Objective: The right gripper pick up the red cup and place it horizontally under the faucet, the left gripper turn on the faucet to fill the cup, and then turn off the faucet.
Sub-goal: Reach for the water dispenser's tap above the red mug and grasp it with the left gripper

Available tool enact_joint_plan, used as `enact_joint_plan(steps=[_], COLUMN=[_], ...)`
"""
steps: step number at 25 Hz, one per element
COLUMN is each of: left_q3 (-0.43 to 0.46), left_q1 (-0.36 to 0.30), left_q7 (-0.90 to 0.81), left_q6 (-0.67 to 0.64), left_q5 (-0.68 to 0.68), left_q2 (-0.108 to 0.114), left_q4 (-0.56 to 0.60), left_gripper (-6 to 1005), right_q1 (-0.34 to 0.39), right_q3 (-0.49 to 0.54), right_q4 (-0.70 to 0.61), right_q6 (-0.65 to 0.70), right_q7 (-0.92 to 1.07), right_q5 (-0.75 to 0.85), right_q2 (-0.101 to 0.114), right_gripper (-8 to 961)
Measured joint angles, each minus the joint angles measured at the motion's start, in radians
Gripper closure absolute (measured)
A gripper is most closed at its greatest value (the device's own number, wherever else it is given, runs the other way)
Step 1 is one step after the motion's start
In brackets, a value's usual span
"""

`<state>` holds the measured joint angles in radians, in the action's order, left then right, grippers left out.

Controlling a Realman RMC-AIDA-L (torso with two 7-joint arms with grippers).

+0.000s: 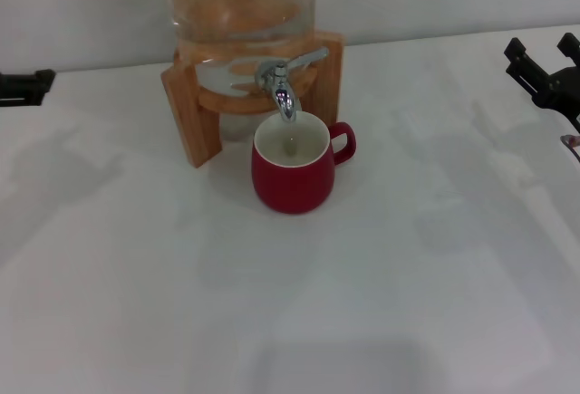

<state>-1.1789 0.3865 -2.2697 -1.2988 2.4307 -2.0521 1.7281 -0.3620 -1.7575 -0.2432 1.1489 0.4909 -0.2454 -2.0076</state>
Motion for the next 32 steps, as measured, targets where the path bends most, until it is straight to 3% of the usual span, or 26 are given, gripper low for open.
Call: enact_joint_plan(steps=[5,9,17,32], left_q3=[0.005,0.07,0.089,0.079], left_q1=[0.009,0.054,0.121,0.189], left_q7=[0.042,0.135,0.217,0.265], left_q6=[-0.002,-0.018,-0.037,-0.115], left_q5=[-0.054,-0.174,-0.201,-0.28], left_q2=[0.006,0.011,0.018,-0.004], left_q4=[-0.021,-0.099,-0.202,-0.245], left_gripper=[140,140,140,141], right_q1=[-0.001,-0.003,-0.003,-0.011], right_q3=[-0.001,0.0,-0.004,-0.026], right_q4=[-0.001,-0.002,-0.002,-0.004], right_q6=[0.0,0.0,0.0,0.003], right_q7=[0.0,0.004,0.011,0.012], right_q5=[0.001,0.002,0.002,0.002], right_q2=[-0.002,-0.002,-0.003,-0.005], right_gripper=[80,81,80,81])
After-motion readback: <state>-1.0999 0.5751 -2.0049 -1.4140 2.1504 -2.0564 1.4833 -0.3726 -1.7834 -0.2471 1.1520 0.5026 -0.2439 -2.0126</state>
